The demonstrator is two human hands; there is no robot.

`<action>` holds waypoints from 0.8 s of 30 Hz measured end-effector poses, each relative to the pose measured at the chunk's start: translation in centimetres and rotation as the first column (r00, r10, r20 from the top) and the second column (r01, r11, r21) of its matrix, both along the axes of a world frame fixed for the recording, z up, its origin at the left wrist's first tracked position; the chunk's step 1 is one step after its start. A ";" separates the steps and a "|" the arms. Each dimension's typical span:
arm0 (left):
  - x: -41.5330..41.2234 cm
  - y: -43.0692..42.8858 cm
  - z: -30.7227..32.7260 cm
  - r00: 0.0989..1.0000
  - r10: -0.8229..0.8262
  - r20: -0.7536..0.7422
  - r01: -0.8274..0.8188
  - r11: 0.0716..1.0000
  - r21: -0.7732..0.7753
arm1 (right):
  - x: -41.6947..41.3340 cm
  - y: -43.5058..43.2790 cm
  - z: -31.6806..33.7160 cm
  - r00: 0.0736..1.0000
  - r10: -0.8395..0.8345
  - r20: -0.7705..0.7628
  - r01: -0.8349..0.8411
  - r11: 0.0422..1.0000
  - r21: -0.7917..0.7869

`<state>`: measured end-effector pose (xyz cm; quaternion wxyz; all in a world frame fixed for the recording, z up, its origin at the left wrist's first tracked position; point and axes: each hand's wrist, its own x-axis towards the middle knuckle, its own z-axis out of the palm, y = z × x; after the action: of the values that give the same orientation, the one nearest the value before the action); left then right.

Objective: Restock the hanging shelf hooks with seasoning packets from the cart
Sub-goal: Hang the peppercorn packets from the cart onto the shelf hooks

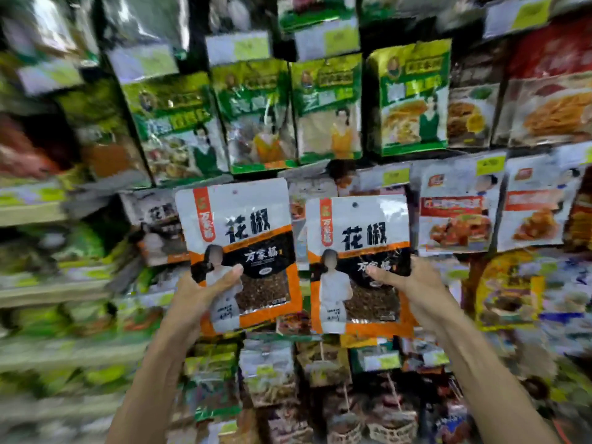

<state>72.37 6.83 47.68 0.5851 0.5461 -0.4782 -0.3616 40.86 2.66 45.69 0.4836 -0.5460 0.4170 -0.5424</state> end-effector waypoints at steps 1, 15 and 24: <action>2.5 0.4 0.0 1.000 0.019 -0.002 -0.019 1.000 -0.008 | 2.6 -0.3 0.3 1.000 0.026 -0.004 -0.026 1.000 -0.004; 32.3 1.5 1.0 0.991 0.123 0.050 -0.115 0.984 -0.137 | 34.1 -4.5 0.1 0.979 0.197 0.054 -0.196 0.980 -0.021; 38.4 -0.5 0.8 0.987 0.157 -0.018 -0.158 0.984 -0.081 | 42.0 -9.2 0.9 0.986 0.168 -0.013 -0.168 0.986 0.013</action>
<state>110.76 6.32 48.47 0.6364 0.5557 -0.4446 -0.2976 82.89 -6.57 46.58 0.5280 -0.5800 0.3761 -0.4933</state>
